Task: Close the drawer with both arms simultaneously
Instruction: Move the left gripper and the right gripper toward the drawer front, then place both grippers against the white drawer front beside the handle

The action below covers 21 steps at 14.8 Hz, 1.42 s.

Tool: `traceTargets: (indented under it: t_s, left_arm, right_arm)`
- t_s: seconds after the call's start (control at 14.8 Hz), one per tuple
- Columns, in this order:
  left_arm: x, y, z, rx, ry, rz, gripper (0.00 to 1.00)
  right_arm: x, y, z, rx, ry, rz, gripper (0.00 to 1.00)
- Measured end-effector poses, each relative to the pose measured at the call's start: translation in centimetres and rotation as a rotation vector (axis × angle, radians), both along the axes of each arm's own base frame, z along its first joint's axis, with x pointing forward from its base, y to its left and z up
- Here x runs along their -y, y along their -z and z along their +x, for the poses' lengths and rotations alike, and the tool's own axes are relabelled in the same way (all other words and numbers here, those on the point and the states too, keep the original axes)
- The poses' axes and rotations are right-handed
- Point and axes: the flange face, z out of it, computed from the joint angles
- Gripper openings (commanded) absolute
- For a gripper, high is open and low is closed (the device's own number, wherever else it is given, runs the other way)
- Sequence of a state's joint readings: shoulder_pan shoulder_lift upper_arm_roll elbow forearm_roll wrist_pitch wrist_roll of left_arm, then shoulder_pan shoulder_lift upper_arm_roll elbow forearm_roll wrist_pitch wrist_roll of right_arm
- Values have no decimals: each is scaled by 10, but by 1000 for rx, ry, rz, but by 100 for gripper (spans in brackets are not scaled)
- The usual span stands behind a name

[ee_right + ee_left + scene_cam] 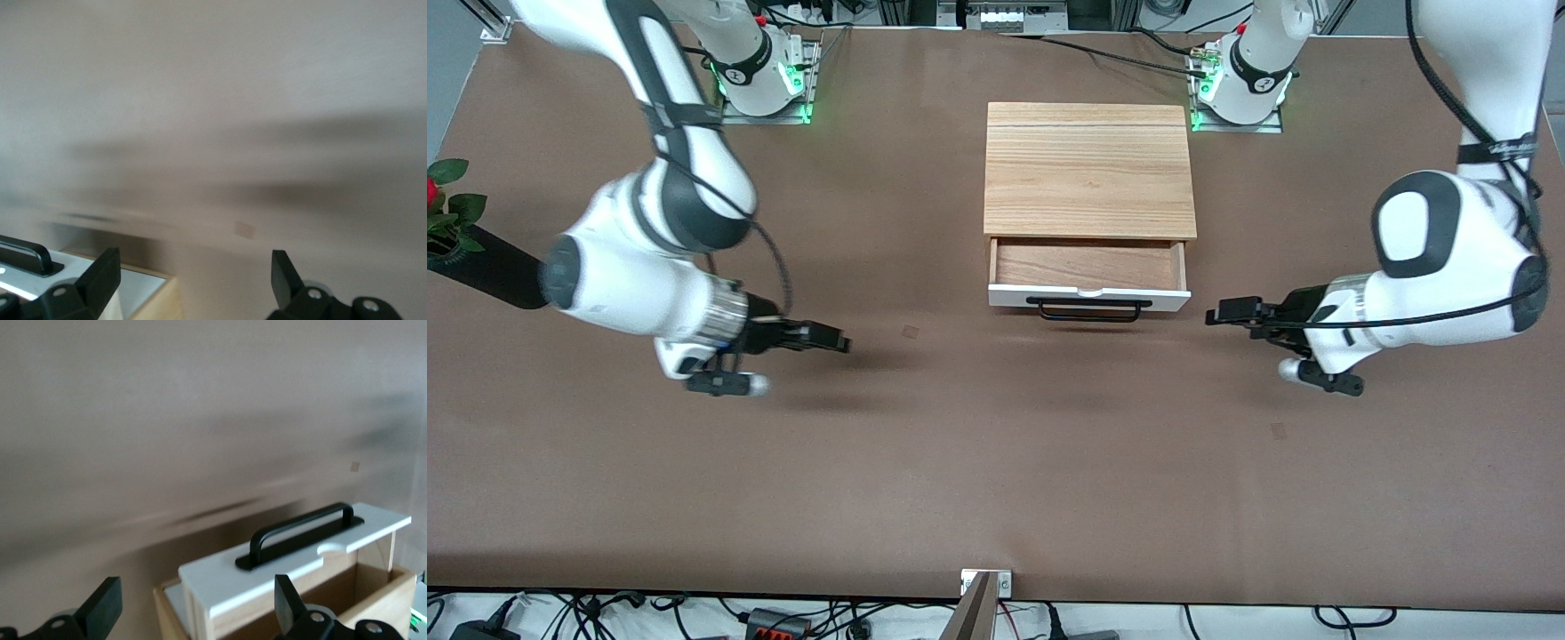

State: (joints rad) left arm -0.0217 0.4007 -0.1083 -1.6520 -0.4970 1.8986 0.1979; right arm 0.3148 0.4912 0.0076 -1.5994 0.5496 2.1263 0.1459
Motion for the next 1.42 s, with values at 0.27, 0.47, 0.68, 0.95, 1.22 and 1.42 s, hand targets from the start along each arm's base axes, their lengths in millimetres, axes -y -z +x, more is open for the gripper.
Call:
traceTargets:
  t_s: [0.27,0.47,0.68,0.95,1.22,1.42]
  left_arm:
    - [19,22,0,21,-3,-2,100]
    - [29,43,-2,36,-13,2,100]
    - [49,68,-13,50,-14,5,100]
    - [56,83,-24,27,-15,-1,100]
    - [68,94,-38,-14,-19,-31,100]
    - [69,101,-45,-34,-15,-31,100]
  right_arm:
    - [-62,23,-5,-16,-18,74,100]
    - [-86,33,-10,-29,-44,83,100]
    - [-108,46,-22,-48,-81,87,100]
    - [-130,61,-34,-80,-103,102,100]
    - [-149,69,-46,-104,-121,119,100]
    - [-160,73,-54,-120,-130,133,100]
